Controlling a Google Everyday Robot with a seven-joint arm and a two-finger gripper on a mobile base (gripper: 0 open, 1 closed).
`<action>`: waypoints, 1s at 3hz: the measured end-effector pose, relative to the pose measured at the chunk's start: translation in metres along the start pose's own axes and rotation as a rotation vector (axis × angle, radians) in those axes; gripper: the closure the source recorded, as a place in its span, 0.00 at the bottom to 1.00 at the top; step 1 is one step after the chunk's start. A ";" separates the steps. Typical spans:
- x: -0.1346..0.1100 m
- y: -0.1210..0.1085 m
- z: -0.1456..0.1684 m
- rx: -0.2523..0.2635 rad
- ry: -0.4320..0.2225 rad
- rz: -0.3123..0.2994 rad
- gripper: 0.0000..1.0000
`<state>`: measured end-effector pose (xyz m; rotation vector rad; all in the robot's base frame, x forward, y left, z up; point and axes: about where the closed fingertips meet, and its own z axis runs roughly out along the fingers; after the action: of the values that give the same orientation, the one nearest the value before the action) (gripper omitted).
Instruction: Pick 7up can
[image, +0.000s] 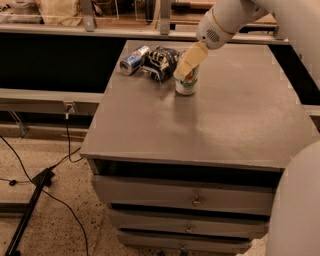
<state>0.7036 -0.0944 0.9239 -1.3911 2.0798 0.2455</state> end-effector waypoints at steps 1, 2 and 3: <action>0.000 0.001 0.005 -0.007 0.002 -0.001 0.27; -0.001 0.004 0.008 -0.018 0.003 -0.007 0.58; -0.004 0.008 0.010 -0.039 0.002 -0.024 0.81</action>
Offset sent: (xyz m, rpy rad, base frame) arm 0.0004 0.0016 -0.0022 -0.0001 0.0032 0.0024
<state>0.7013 -0.0835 0.9169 -1.4386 2.0695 0.2756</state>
